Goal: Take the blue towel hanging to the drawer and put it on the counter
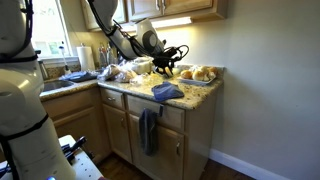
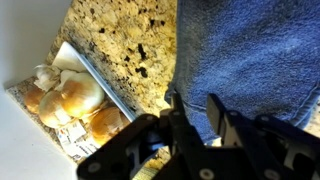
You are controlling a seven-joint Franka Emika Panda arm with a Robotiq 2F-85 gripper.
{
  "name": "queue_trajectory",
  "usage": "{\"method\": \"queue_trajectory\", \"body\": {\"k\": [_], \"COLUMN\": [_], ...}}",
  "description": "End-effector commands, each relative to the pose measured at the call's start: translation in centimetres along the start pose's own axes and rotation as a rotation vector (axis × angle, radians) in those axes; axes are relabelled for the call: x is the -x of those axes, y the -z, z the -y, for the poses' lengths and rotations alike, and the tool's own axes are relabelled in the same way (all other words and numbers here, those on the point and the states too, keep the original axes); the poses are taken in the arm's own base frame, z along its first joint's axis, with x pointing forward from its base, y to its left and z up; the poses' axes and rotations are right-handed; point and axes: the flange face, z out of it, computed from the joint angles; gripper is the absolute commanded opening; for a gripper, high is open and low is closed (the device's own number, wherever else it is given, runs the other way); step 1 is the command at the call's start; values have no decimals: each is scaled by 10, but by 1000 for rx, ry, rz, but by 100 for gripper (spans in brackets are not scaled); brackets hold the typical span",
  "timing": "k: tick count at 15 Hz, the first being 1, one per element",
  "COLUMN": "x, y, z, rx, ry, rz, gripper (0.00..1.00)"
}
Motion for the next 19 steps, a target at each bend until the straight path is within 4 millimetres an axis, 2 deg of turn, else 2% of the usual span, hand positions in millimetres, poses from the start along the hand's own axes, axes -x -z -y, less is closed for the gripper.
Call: {"method": "queue_trajectory", "body": {"k": [1,6,7,10,19], "x": [4,6,-1,-1,-1], "y": [12,20,6,6,6], "z": [-4,1,-3,-2,-2], "rx": [26,4,6,2,2], "ry": [18,-36,-21,-30,-32], "rz": [-13,5,-8,-9,-9], "gripper": [61,95,75,94,95]}}
